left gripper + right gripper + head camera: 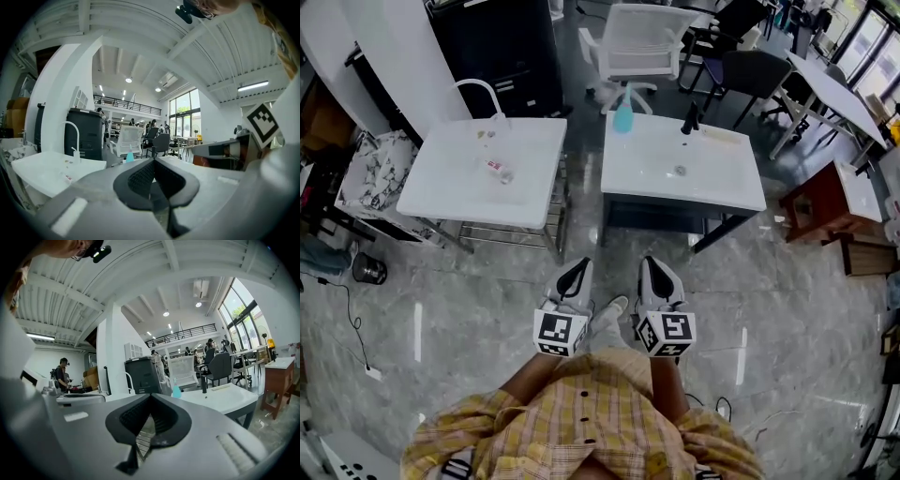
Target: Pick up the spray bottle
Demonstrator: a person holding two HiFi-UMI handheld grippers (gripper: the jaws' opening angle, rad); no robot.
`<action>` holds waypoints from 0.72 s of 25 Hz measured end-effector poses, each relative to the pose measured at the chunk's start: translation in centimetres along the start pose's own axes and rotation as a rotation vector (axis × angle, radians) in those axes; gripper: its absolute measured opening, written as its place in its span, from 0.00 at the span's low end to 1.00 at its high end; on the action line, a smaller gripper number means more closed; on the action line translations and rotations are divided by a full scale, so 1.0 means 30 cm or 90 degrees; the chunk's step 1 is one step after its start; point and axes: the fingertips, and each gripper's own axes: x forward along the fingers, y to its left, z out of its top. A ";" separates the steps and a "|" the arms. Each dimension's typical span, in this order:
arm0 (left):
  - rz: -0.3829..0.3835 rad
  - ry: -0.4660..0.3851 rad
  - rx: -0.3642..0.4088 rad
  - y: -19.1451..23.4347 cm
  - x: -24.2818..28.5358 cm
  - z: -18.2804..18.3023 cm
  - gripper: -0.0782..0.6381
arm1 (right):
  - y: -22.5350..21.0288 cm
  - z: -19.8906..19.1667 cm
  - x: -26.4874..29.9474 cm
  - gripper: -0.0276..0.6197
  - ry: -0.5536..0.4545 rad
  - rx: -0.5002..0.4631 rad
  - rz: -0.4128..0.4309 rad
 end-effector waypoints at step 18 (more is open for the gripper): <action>0.041 0.010 0.020 0.189 0.641 0.111 0.11 | -0.364 0.158 0.570 0.04 0.013 0.004 0.033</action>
